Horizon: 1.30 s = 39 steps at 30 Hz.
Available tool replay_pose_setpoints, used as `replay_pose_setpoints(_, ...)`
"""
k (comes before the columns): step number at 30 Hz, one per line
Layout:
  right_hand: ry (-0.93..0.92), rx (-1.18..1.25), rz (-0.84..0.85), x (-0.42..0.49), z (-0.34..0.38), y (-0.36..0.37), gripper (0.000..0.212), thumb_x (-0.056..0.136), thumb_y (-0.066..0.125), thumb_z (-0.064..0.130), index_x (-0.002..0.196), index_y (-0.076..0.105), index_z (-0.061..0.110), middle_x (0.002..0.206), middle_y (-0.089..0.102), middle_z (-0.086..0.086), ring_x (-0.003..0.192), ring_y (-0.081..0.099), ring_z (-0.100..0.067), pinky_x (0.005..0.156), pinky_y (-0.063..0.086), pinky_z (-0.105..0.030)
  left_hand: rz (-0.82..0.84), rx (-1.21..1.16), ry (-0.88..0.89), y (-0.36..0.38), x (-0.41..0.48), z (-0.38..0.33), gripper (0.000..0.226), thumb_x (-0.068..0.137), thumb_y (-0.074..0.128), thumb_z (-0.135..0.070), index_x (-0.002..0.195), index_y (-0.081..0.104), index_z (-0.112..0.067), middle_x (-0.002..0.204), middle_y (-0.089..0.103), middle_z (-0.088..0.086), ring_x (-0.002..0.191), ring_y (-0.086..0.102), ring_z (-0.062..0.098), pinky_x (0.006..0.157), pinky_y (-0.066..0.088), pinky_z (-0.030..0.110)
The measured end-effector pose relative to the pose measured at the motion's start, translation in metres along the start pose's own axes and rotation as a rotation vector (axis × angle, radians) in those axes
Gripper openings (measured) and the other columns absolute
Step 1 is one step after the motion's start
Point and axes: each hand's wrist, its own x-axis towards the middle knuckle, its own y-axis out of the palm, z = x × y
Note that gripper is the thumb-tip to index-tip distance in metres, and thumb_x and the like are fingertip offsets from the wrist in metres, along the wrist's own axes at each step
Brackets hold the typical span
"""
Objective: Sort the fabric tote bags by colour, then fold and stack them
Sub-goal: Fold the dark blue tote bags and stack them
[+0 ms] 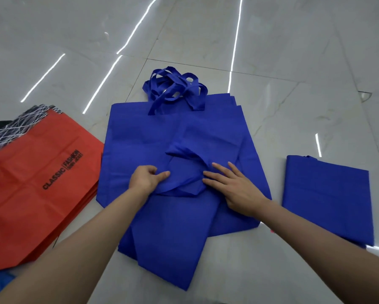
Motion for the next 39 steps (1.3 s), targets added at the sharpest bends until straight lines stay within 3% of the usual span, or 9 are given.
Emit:
replay_pose_setpoints(4,0.059,-0.017,0.022,0.006,0.008,-0.003,0.081,0.061,0.063,0.000,0.138,0.049,0.023,0.140,0.051,0.001,0.132,0.043,-0.032,0.107,0.023,-0.049,-0.041,-0.394,-0.181,-0.008,-0.021,0.002,0.035,0.085,0.069,-0.021,0.064,0.040,-0.019,0.072,0.041,-0.008,0.065,0.042,0.009,0.061,0.040,0.022)
replay_pose_setpoints(7,0.144,0.125,0.055,0.007,0.010,-0.005,0.087,0.071,0.055,-0.007,0.146,0.033,0.029,0.154,0.028,0.007,0.144,0.019,-0.029,0.115,0.008,-0.038,-0.038,-0.452,-0.174,-0.009,-0.035,0.017,0.020,0.085,0.068,-0.020,0.075,0.055,-0.009,0.077,0.053,-0.002,0.077,0.053,0.017,0.064,0.045,0.026)
replay_pose_setpoints(13,0.099,0.360,0.220,0.007,0.009,-0.014,0.082,0.085,0.036,-0.007,0.150,0.009,0.037,0.157,0.000,0.021,0.146,-0.006,-0.015,0.110,0.016,-0.020,-0.259,0.522,0.680,-0.029,-0.037,0.051,0.047,0.088,0.056,-0.004,0.133,0.043,-0.012,0.134,0.041,0.010,0.104,0.055,0.025,0.081,0.047,0.038)
replay_pose_setpoints(17,0.063,0.330,0.233,0.007,0.018,-0.014,0.077,0.090,0.034,-0.001,0.149,0.004,0.037,0.157,-0.004,0.020,0.146,-0.010,-0.019,0.113,0.014,-0.025,0.021,1.180,1.165,-0.042,-0.028,0.056,0.101,0.058,0.036,0.013,0.149,0.018,-0.029,0.157,0.011,-0.002,0.141,0.017,0.026,0.116,0.010,0.041)
replay_pose_setpoints(20,0.040,0.227,0.225,0.012,0.024,-0.009,0.080,0.089,0.040,0.002,0.150,0.000,0.036,0.156,-0.007,0.019,0.144,-0.016,-0.026,0.118,-0.002,-0.039,0.222,1.378,1.114,-0.043,-0.025,0.053,0.108,0.063,0.047,0.010,0.148,-0.002,-0.037,0.158,0.002,-0.006,0.144,0.008,0.028,0.114,-0.002,0.041)
replay_pose_setpoints(24,-0.088,-0.009,0.065,0.010,0.034,-0.003,0.097,0.068,0.063,0.004,0.151,0.019,0.028,0.157,0.018,0.005,0.144,0.005,-0.033,0.116,0.009,-0.054,0.412,1.428,0.890,-0.039,-0.023,0.060,0.099,0.087,0.039,0.002,0.125,-0.040,-0.046,0.145,-0.033,-0.014,0.136,-0.026,0.019,0.102,-0.021,0.034)
replay_pose_setpoints(30,-0.235,0.021,0.133,-0.001,0.048,-0.001,0.089,0.077,0.060,0.008,0.152,0.015,0.025,0.158,0.016,0.003,0.144,0.017,-0.026,0.117,0.014,-0.047,0.153,1.290,1.094,-0.041,-0.027,0.078,0.119,0.048,0.074,0.006,0.148,0.019,-0.027,0.152,0.027,0.005,0.133,0.040,0.026,0.103,0.026,0.039)
replay_pose_setpoints(35,-0.184,0.230,0.378,0.003,0.040,-0.006,0.085,0.088,0.046,0.015,0.148,-0.010,0.038,0.156,-0.013,0.017,0.143,-0.017,-0.010,0.117,-0.009,-0.033,0.171,1.244,1.137,-0.055,-0.038,0.087,0.122,0.051,0.066,0.013,0.150,0.009,-0.029,0.157,-0.015,-0.002,0.138,0.028,0.023,0.106,0.023,0.041)
replay_pose_setpoints(39,-0.190,0.351,0.354,0.003,0.034,-0.004,0.077,0.092,0.049,0.032,0.147,-0.004,0.042,0.156,-0.008,0.020,0.142,-0.015,-0.003,0.114,-0.009,-0.025,0.259,1.200,1.115,-0.064,-0.040,0.086,0.102,0.071,0.070,-0.011,0.150,0.010,-0.033,0.157,-0.008,-0.007,0.139,0.024,0.018,0.109,0.019,0.041)
